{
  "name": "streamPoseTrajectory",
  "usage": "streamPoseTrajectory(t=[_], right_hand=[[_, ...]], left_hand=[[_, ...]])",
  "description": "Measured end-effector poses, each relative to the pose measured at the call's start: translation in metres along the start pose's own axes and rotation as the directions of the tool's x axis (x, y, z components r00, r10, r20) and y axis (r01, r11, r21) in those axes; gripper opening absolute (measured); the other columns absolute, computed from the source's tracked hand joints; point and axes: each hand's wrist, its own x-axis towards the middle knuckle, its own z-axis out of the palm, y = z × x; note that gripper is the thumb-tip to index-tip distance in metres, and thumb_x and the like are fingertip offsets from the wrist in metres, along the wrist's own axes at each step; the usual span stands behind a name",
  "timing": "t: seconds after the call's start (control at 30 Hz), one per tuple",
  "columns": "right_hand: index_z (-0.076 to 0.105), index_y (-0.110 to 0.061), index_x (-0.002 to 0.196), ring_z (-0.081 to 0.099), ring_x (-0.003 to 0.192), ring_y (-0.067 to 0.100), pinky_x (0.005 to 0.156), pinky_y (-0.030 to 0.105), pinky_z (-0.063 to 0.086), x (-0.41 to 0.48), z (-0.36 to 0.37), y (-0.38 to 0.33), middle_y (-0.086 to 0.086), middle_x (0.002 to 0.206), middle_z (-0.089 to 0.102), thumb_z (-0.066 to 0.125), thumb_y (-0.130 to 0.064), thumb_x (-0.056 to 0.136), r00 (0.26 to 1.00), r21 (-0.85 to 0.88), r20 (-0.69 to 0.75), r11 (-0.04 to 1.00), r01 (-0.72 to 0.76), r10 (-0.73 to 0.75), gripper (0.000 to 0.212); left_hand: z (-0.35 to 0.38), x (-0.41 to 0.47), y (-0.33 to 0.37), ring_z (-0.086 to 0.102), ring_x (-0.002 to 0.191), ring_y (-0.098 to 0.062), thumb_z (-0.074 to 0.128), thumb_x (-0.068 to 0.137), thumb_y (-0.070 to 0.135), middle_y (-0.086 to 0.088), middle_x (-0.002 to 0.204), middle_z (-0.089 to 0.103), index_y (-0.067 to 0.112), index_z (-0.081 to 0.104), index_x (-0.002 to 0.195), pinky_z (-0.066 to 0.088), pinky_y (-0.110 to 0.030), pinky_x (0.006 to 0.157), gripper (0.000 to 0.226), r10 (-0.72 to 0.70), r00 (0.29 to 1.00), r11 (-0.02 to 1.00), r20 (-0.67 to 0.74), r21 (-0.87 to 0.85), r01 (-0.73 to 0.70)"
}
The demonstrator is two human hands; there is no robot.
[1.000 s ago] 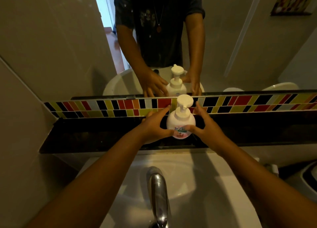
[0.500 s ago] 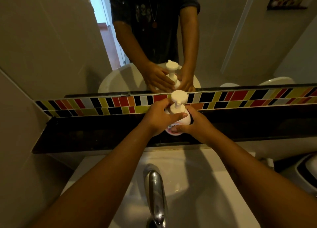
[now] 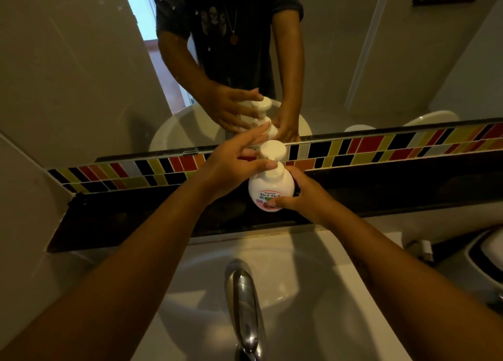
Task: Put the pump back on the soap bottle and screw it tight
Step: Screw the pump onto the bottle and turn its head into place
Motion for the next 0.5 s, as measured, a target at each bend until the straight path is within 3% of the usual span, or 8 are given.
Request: streamPoseTrajectory(t=[0.13,0.27,0.37,0.5], right_hand=[[0.043,-0.039,0.119,0.056,0.094,0.005,0.073,0.014,0.048,0.001,0.000,0.004,-0.014,0.115,0.054,0.078,-0.033,0.067,1.000,0.016,0.005,1.000,0.001,-0.001,0.064],[0.043,-0.034,0.124,0.056,0.102,0.013,0.083,0.028,0.050,0.002,0.000,0.007,-0.009,0.121,0.054,0.078,-0.033,0.067,1.000,0.015,0.005,1.000,0.000,0.000,0.066],[0.044,-0.032,0.125,0.057,0.102,0.014,0.084,0.031,0.051,0.002,0.002,0.009,-0.008,0.121,0.055,0.078,-0.032,0.067,1.000,0.019,-0.014,1.000,-0.002,0.003,0.067],[0.044,-0.030,0.126,0.057,0.101,0.013,0.078,0.023,0.050,0.001,0.005,0.010,-0.008,0.121,0.055,0.077,-0.030,0.069,0.999,0.014,-0.045,1.000,0.006,-0.005,0.066]], left_hand=[[-0.003,-0.002,0.005,0.056,0.117,-0.016,0.062,0.090,0.018,-0.009,0.138,0.054,0.011,0.048,0.138,0.048,-0.033,0.097,0.050,0.005,0.998,0.997,0.061,0.079,-0.010],[0.001,-0.003,0.001,0.054,0.122,-0.019,0.063,0.089,0.019,-0.006,0.137,0.055,0.010,0.053,0.133,0.047,-0.032,0.098,0.047,0.047,0.999,0.993,0.003,0.106,-0.047],[0.007,-0.004,-0.001,0.055,0.121,-0.018,0.065,0.088,0.020,-0.007,0.136,0.056,0.010,0.054,0.132,0.048,-0.033,0.098,0.047,0.071,0.996,0.994,-0.051,0.087,-0.066],[0.019,-0.009,-0.002,0.056,0.114,-0.010,0.066,0.087,0.018,0.000,0.130,0.056,0.009,0.055,0.130,0.048,-0.018,0.090,0.045,0.147,0.977,0.986,-0.153,0.107,-0.132]])
